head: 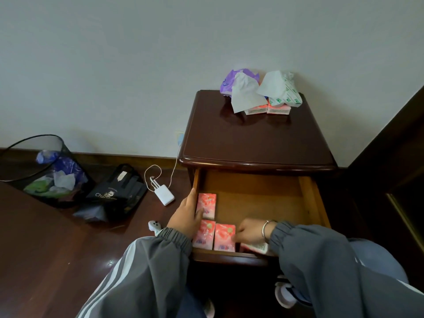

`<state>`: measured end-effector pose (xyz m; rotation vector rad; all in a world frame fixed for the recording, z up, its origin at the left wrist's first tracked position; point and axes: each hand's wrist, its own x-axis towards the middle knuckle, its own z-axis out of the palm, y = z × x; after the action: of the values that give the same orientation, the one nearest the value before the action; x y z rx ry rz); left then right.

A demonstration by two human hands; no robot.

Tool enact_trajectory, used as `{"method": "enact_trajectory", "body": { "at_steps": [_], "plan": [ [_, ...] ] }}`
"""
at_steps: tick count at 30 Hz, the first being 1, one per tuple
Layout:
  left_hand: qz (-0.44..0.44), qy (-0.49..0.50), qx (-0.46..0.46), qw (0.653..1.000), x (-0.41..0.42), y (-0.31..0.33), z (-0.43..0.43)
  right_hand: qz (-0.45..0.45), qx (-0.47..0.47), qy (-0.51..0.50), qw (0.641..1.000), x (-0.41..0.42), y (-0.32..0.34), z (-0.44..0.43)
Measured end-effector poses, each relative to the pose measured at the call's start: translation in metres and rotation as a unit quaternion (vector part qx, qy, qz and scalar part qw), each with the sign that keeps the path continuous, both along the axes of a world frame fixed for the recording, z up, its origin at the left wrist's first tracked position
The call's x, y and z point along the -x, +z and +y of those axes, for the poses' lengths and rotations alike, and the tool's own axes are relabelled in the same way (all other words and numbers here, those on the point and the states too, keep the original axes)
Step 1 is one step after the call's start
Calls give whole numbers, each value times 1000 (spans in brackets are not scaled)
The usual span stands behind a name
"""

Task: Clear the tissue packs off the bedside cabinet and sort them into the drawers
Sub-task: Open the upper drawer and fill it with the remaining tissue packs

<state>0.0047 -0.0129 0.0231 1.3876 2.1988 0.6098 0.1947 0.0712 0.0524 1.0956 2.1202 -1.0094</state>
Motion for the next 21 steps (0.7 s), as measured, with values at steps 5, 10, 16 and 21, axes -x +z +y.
{"method": "enact_trajectory", "body": {
  "at_steps": [5, 10, 16, 21],
  "plan": [
    [-2, 10, -1, 1000, 0, -1, 0, 11, 13, -31, 999, -3, 9, 6],
    [-8, 22, -10, 1000, -1, -2, 1, 191, -44, -251, 948, 6, 16, 27],
    [-19, 26, -7, 999, 0, 3, -1, 234, -88, -291, 923, 53, -5, 36],
    [-20, 22, -19, 999, -1, 4, -2, 216, -117, -242, 939, 36, -11, 38]
  ]
}}
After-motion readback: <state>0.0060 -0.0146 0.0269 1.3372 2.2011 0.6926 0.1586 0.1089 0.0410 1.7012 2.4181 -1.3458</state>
